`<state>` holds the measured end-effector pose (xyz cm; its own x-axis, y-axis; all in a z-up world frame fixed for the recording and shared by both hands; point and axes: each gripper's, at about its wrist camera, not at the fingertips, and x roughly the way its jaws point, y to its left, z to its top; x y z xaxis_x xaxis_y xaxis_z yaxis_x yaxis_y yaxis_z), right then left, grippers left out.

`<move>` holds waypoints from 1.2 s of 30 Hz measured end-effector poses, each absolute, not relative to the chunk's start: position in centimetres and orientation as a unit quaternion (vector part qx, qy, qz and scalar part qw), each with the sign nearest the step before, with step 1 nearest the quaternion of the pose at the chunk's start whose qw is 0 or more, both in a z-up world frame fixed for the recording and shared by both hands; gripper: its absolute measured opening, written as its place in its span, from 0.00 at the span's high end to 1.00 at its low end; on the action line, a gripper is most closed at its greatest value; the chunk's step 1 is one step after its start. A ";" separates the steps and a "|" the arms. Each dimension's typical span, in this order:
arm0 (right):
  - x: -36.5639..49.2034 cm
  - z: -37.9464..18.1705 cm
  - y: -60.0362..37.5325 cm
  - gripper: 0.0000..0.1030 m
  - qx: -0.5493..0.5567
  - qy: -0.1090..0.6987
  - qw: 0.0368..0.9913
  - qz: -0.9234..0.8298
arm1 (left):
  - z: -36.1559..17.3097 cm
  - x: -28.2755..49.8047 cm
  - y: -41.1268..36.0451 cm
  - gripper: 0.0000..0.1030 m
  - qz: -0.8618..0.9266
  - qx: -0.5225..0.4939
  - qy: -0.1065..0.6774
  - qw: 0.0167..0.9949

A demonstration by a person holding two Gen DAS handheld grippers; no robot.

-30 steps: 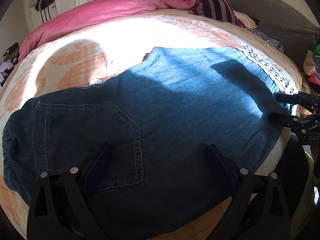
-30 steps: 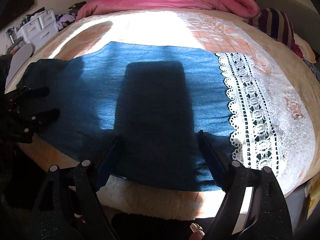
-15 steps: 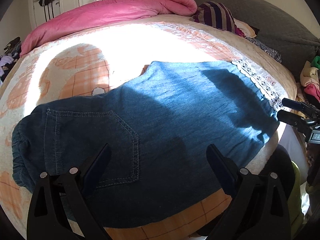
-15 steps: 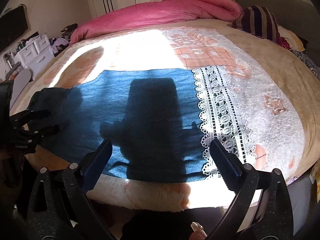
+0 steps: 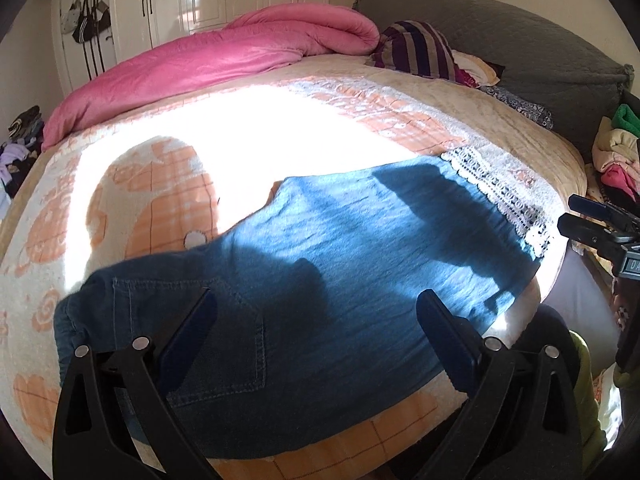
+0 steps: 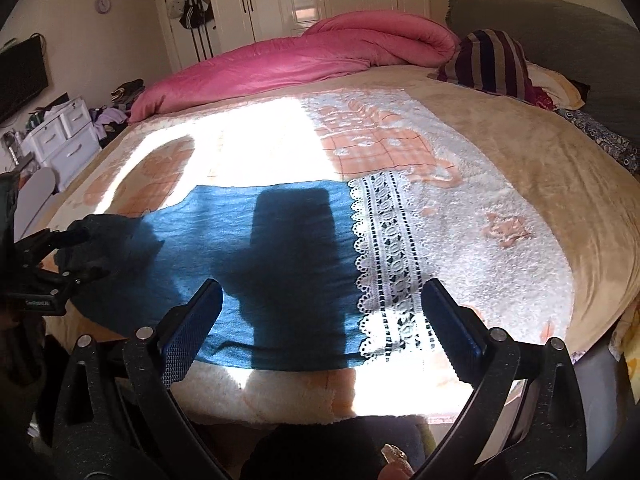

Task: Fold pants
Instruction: 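Open the right gripper, release the lace hem, and withdraw both tools, then grasp the skirt's lace hem with the left gripper while the right gripper grasps it too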

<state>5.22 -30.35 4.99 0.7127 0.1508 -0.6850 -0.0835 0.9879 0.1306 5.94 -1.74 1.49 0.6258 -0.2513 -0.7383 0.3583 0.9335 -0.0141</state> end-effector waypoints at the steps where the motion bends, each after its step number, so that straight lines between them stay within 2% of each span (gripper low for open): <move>1: 5.1 5.1 -30.8 0.09 0.047 0.372 0.925 0.057 | 1.8 6.1 -2.0 0.04 -0.173 0.067 0.395 0.900; 13: 3.7 5.3 -34.4 0.09 0.069 0.368 0.927 0.006 | 5.1 8.2 -7.4 0.04 -0.223 0.105 0.358 0.901; 20: 3.4 4.5 -35.7 0.09 0.084 0.371 0.925 -0.006 | 5.3 10.9 -11.1 0.04 -0.254 0.129 0.362 0.888; 36: 5.3 0.4 -37.4 0.09 0.128 0.412 0.902 -0.009 | -0.7 18.2 -19.8 0.04 -0.314 0.177 0.429 0.829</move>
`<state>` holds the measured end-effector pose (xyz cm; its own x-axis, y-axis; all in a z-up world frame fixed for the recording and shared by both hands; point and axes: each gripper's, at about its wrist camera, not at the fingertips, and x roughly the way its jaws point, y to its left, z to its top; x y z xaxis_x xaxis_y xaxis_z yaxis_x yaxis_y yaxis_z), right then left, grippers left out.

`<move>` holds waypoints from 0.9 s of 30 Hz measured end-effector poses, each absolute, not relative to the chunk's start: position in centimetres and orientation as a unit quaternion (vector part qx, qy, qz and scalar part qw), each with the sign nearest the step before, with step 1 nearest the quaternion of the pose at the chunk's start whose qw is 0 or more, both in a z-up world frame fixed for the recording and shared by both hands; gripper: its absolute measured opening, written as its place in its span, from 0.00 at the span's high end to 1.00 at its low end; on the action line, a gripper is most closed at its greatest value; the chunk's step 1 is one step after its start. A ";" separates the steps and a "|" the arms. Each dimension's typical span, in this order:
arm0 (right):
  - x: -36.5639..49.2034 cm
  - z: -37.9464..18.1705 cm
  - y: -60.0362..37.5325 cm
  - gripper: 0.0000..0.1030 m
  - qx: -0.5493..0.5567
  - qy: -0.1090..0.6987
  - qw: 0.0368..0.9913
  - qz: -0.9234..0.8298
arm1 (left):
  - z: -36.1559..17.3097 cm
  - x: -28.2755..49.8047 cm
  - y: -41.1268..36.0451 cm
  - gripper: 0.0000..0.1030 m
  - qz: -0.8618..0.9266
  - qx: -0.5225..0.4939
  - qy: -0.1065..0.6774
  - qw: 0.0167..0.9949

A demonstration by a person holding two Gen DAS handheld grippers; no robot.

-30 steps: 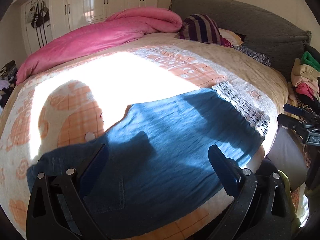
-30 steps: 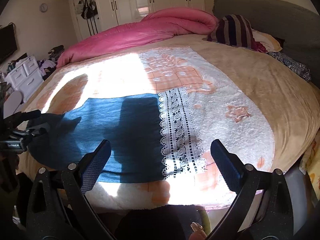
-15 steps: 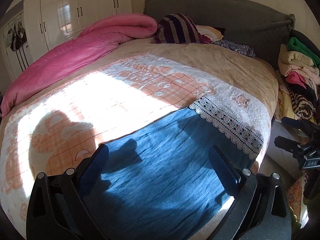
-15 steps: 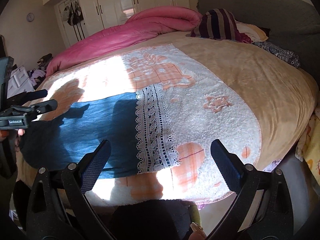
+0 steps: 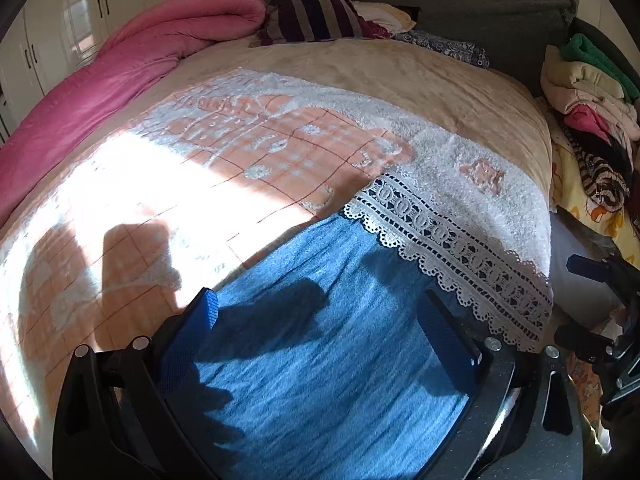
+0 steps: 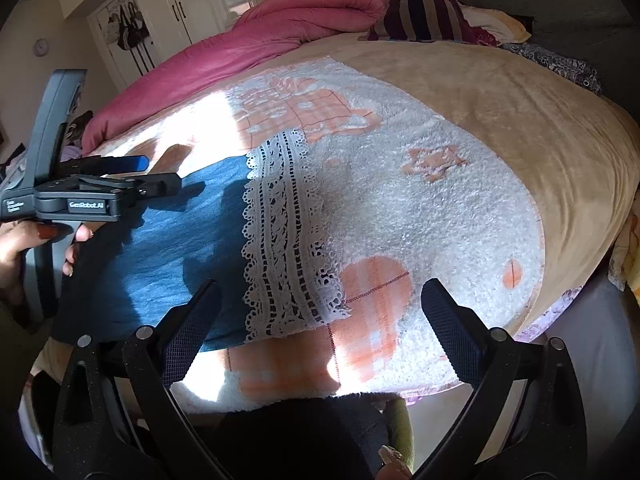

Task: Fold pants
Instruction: 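Grasp the skirt's lace hem with the left gripper while the right gripper grasps it too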

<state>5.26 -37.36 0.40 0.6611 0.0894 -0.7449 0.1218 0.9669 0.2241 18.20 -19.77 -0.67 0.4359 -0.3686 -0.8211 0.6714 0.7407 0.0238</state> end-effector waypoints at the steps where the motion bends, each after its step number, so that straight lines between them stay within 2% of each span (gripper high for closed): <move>1: 5.4 0.2 -37.3 0.09 0.132 0.414 0.901 -0.006 | -1.1 18.7 -20.3 0.04 -0.319 0.182 0.430 0.825; 12: 7.3 -1.6 -35.9 0.09 0.144 0.434 0.889 0.009 | -4.1 24.0 -24.8 0.04 -0.378 0.204 0.448 0.784; 16: 7.5 -2.5 -35.8 0.09 0.150 0.446 0.882 0.007 | -5.9 25.7 -25.3 0.04 -0.413 0.149 0.483 0.757; 21: 7.6 -2.9 -36.0 0.09 0.159 0.445 0.881 0.008 | -6.7 26.3 -25.0 0.05 -0.426 0.114 0.490 0.752; 23: 7.8 -2.8 -36.0 0.09 0.161 0.444 0.882 0.008 | -6.7 26.1 -25.0 0.12 -0.432 0.112 0.490 0.749; 24: 7.9 -2.8 -35.9 0.11 0.160 0.443 0.882 0.008 | -6.5 26.1 -24.9 0.25 -0.435 0.110 0.490 0.747; 25: 8.0 -2.7 -35.8 0.19 0.159 0.441 0.883 0.011 | -6.3 26.0 -24.9 0.38 -0.443 0.104 0.488 0.745; 27: 8.0 -2.5 -35.4 0.29 0.152 0.437 0.886 0.017 | -6.2 25.9 -24.9 0.48 -0.455 0.092 0.493 0.736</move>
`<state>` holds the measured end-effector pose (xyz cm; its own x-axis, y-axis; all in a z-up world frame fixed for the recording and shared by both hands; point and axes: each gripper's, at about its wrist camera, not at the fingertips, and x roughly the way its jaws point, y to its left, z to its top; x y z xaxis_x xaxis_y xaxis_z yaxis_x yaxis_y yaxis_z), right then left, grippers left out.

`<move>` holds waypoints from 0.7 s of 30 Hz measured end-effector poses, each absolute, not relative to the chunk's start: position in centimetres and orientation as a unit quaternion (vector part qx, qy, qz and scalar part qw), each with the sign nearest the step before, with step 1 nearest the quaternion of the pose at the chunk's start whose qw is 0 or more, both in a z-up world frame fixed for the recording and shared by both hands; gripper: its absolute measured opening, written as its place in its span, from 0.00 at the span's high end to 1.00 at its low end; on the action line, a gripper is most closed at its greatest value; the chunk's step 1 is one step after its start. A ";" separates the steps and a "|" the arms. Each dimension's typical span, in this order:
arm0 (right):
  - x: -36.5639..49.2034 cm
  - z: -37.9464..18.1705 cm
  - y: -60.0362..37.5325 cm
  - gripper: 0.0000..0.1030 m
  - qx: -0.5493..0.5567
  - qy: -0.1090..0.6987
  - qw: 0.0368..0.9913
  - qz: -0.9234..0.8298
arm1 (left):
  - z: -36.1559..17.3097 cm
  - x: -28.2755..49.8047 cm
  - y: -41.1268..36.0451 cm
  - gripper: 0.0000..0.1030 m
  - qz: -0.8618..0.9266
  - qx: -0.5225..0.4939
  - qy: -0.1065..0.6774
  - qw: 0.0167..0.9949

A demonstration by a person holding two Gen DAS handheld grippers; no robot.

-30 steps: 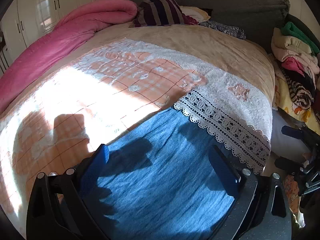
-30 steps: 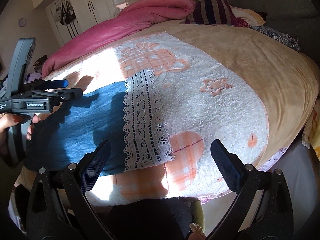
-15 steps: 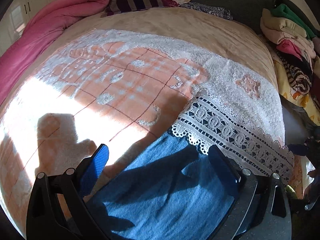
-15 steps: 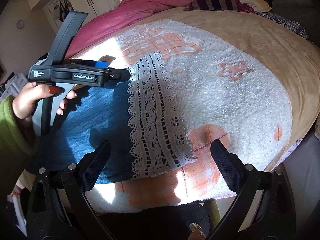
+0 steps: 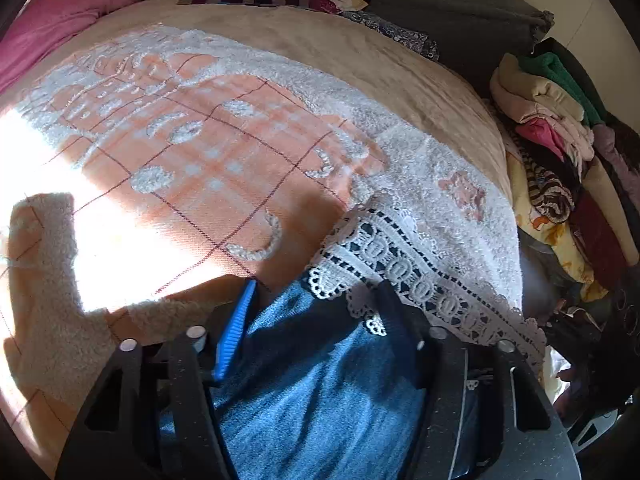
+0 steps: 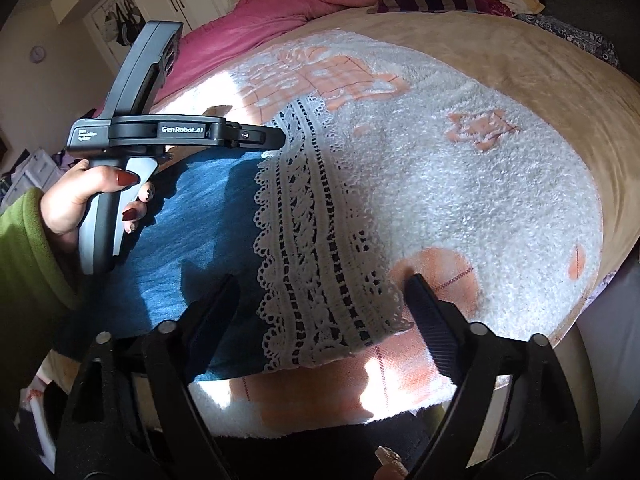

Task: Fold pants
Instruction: 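Grasp the skirt's lace hem with the left gripper while the right gripper grasps it too, then lift the lace hem with both grippers and fold the skirt over the jeans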

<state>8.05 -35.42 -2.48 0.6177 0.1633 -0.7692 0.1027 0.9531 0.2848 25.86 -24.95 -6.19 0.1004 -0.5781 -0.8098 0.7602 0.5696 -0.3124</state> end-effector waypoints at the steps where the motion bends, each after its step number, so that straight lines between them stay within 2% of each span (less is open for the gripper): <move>1: 8.3 -2.5 -35.2 0.32 0.151 0.437 0.886 0.026 | -6.3 25.7 -25.0 0.51 -0.455 0.093 0.494 0.735; 3: 8.5 -2.6 -35.1 0.36 0.146 0.439 0.886 0.025 | -6.6 25.6 -25.2 0.57 -0.458 0.092 0.502 0.728; 5: 8.5 -2.6 -35.2 0.46 0.142 0.440 0.887 0.024 | -6.7 25.5 -25.3 0.61 -0.457 0.093 0.504 0.727; 7: 8.4 -2.3 -35.4 0.72 0.149 0.434 0.887 0.045 | -6.6 25.3 -25.5 0.73 -0.458 0.096 0.506 0.725; 10: 8.4 -1.6 -34.6 0.78 0.147 0.429 0.889 0.070 | -6.5 25.1 -25.5 0.82 -0.453 0.095 0.504 0.729; 13: 8.3 -0.3 -33.5 0.78 0.139 0.413 0.896 0.085 | -5.8 25.1 -24.3 0.86 -0.455 0.072 0.503 0.731; 21: 7.6 4.2 -29.2 0.78 0.094 0.368 0.914 0.140 | -0.6 24.3 -17.2 0.87 -0.465 -0.013 0.451 0.762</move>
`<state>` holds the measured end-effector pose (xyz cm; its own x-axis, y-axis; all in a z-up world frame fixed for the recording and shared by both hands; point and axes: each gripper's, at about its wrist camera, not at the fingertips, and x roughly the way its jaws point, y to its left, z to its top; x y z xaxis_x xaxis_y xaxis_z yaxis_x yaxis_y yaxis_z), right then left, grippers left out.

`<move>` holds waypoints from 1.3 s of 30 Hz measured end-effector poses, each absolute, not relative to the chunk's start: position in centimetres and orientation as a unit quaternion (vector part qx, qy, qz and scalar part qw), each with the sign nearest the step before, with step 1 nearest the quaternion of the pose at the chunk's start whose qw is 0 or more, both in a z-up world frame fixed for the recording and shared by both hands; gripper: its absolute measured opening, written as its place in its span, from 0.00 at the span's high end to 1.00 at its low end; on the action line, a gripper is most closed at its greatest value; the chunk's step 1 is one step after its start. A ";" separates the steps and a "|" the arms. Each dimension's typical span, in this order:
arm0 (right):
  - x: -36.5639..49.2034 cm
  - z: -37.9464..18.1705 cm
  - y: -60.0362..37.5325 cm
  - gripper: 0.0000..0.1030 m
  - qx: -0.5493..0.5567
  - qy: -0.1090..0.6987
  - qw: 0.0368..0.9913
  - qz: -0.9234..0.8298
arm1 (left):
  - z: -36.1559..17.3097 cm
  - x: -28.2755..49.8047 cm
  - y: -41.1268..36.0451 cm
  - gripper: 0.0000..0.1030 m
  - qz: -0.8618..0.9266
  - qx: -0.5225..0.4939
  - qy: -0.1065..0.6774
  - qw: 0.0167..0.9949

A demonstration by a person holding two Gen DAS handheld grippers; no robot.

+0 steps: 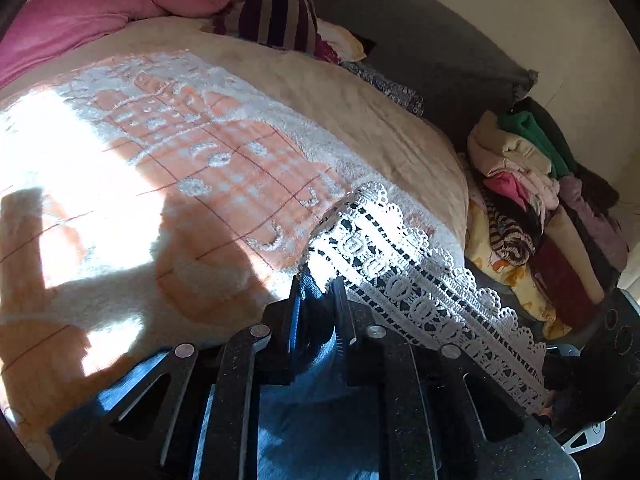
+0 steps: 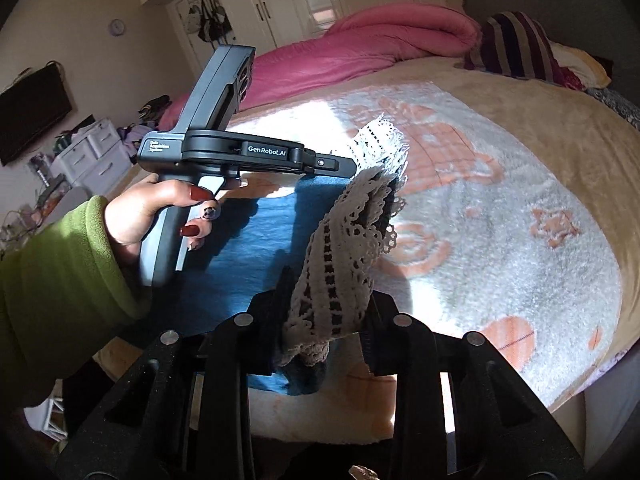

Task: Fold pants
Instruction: 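Lift the lace hem with both grippers and fold the skirt over the jeans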

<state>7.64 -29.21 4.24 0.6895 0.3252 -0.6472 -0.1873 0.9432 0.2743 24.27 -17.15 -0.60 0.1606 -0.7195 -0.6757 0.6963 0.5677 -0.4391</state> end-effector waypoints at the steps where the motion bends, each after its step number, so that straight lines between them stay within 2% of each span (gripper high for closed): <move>1: 7.6 4.7 -28.4 0.78 0.085 0.365 0.915 0.149 | -0.1 24.1 -16.2 0.87 -0.462 -0.018 0.446 0.766; 5: 7.8 5.4 -24.7 0.78 0.060 0.358 0.912 0.191 | 0.8 23.3 -11.6 0.87 -0.441 -0.029 0.432 0.786; 9: 8.1 4.1 -19.5 0.78 0.009 0.370 0.901 0.228 | -0.5 22.4 -6.8 0.86 -0.408 -0.053 0.433 0.802; 11: 8.0 3.0 -16.8 0.78 -0.022 0.383 0.892 0.240 | -2.0 22.6 -4.3 0.77 -0.369 -0.079 0.452 0.808; 13: 7.8 1.8 -14.4 0.78 -0.054 0.391 0.886 0.245 | -2.9 22.6 -1.5 0.59 -0.324 -0.120 0.470 0.812; 15: 7.4 1.1 -12.9 0.78 -0.081 0.389 0.883 0.251 | -2.9 22.0 1.7 0.48 -0.312 -0.180 0.460 0.812; 17: 6.7 0.9 -11.5 0.78 -0.105 0.385 0.880 0.257 | -3.0 21.2 4.7 0.42 -0.303 -0.233 0.447 0.808; 20: 5.7 0.5 -9.9 0.78 -0.136 0.377 0.876 0.269 | -4.2 20.9 8.2 0.21 -0.299 -0.318 0.444 0.783; 23: 4.9 0.1 -8.6 0.76 -0.175 0.369 0.874 0.262 | -5.6 20.8 8.9 0.19 -0.299 -0.357 0.455 0.759; 26: 4.0 -0.1 -8.0 0.60 -0.209 0.359 0.875 0.249 | -5.4 20.9 7.6 0.17 -0.290 -0.325 0.469 0.769; 27: 3.8 -0.1 -7.8 0.54 -0.216 0.358 0.874 0.247 | -5.4 20.9 7.1 0.13 -0.289 -0.315 0.474 0.770; 29: 3.5 0.1 -7.8 0.52 -0.222 0.356 0.874 0.246 | -5.3 21.2 5.6 0.09 -0.283 -0.282 0.486 0.777; 32: 3.0 -0.4 -7.9 0.49 -0.232 0.361 0.869 0.245 | -5.4 21.6 4.1 0.10 -0.284 -0.255 0.493 0.782; 33: 2.9 -0.7 -8.0 0.49 -0.235 0.365 0.867 0.246 | -5.3 21.8 3.5 0.14 -0.278 -0.240 0.496 0.787; 34: 3.0 -0.9 -8.0 0.50 -0.238 0.372 0.863 0.245 | -5.2 21.9 3.0 0.39 -0.275 -0.227 0.496 0.792; 36: 3.2 -1.5 -8.1 0.68 -0.232 0.392 0.855 0.248 | -5.2 22.2 2.0 0.68 -0.271 -0.208 0.500 0.796; 37: 3.3 -1.5 -8.3 0.78 -0.224 0.396 0.855 0.250 | -5.2 22.4 1.6 0.73 -0.271 -0.208 0.500 0.796; 38: 3.4 -1.4 -8.4 0.81 -0.218 0.398 0.855 0.251 | -5.1 22.7 1.6 0.76 -0.275 -0.207 0.497 0.796; 39: 3.6 -0.9 -8.7 0.90 -0.202 0.399 0.857 0.257 | -4.7 22.9 1.4 0.80 -0.279 -0.204 0.495 0.797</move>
